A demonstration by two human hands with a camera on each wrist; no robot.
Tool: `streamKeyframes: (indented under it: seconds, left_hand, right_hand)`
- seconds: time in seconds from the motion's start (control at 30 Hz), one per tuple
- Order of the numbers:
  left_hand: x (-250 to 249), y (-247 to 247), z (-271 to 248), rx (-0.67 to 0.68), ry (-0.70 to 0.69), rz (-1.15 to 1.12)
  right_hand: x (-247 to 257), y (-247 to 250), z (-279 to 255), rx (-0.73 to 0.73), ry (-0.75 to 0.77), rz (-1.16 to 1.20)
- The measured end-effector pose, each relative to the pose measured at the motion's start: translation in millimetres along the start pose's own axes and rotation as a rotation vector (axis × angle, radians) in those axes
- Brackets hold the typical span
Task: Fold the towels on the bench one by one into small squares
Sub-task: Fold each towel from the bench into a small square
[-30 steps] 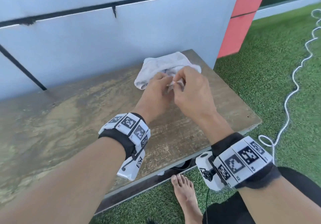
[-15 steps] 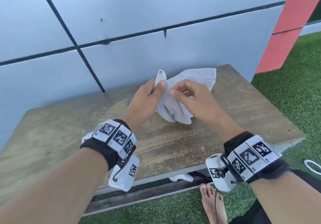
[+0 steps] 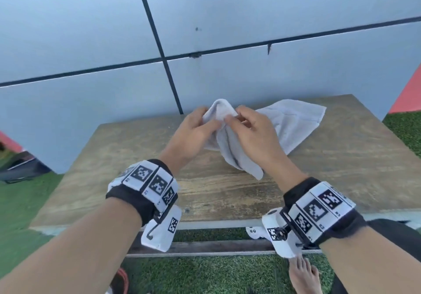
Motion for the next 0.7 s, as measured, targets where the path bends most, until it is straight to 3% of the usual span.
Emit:
streamKeyframes:
  seconds: [0.13, 0.23, 0.3, 0.43, 0.57, 0.7]
  left_hand:
    - [2, 23, 2, -0.024, -0.175, 0.355]
    - [5, 24, 3, 0.011, -0.214, 0.435]
    - [4, 18, 3, 0.024, -0.22, 0.412]
    - [-11, -18, -4, 0.167, -0.3, 0.357]
    - [-18, -45, -5, 0.197, -0.351, 0.392]
    - [1, -55, 1, 0.187, -0.282, 0.436]
  right_hand:
    - [-1, 23, 6, -0.204, -0.057, 0.132]
    - [-9, 37, 4, -0.282, -0.047, 0.031]
    - [-10, 38, 2, -0.241, 0.037, -0.08]
    - [-11, 22, -13, 0.087, 0.234, -0.238]
    - [-25, 32, -11, 0.074, 0.406, -0.586]
    - [-40, 72, 3, -0.049, 0.306, -0.641]
Point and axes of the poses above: each hand's wrist, its own z-axis towards the middle knuckle, its own y-axis out of the back of the hand, x = y × z, the point moved 8 cm from there along z, towards the middle knuckle, and after that the axes turned 15 degrees about -x, right-handed, at the moved point
